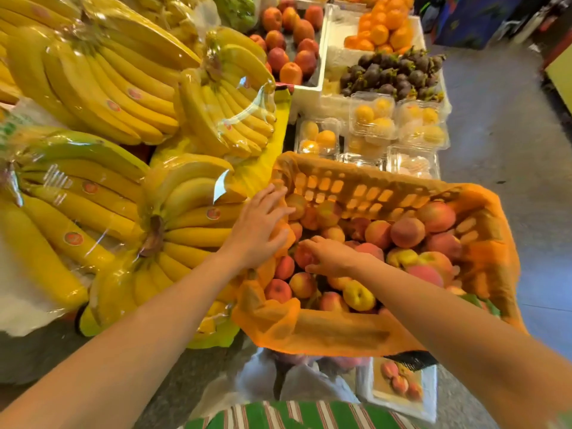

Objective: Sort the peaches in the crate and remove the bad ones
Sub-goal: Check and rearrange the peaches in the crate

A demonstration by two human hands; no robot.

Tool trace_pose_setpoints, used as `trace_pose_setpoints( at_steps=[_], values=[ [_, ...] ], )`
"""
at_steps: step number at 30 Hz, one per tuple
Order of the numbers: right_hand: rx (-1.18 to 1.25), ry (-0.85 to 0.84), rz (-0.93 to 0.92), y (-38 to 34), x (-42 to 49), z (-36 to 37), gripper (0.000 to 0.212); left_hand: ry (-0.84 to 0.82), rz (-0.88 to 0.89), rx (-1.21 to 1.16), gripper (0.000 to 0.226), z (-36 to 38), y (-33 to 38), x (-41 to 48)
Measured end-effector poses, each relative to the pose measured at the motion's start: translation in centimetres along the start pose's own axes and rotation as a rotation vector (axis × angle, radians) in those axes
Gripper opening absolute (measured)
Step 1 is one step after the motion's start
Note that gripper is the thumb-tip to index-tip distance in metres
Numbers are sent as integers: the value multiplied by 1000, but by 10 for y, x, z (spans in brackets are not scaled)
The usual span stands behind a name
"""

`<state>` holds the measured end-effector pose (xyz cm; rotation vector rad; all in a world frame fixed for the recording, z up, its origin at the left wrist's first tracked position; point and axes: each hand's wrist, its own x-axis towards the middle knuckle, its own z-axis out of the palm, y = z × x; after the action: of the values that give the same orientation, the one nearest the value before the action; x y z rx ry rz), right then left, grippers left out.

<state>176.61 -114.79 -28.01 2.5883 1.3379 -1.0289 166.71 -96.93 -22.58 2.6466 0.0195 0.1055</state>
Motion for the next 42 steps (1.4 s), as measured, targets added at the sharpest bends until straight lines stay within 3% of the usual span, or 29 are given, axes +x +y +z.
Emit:
trace_pose_setpoints(
  at_steps=[7, 12, 15, 19, 23, 25, 28, 35, 38, 42],
  values=[
    [10, 84, 83, -5, 22, 19, 63, -4, -14, -72, 45, 3, -2, 1],
    [143, 150, 78, 4, 22, 20, 68, -3, -10, -40, 42, 2, -5, 3],
    [461, 183, 84, 14, 7, 0, 57, 23, -3, 18, 42, 1, -5, 6],
    [1177, 36, 128, 16, -31, -39, 28, 26, 120, 168, 58, -1, 4, 17],
    [1453, 7, 155, 26, -53, -55, 53, -39, 229, 169, 81, -1, 29, 26],
    [1483, 1, 146, 30, -63, -59, 65, -66, 188, -20, 86, 0, 45, 30],
    [1495, 17, 108, 31, -80, -65, 60, -114, 81, -371, 76, 2, 64, 32],
    [1504, -53, 34, 37, -98, -72, 64, -240, -6, -741, 66, 1, 71, 40],
    [1469, -44, -49, 43, -98, -72, 59, -266, -23, -806, 66, -3, 68, 44],
    [1469, 44, -104, 46, -99, -78, 46, -233, -51, -704, 69, -1, 67, 47]
  ],
)
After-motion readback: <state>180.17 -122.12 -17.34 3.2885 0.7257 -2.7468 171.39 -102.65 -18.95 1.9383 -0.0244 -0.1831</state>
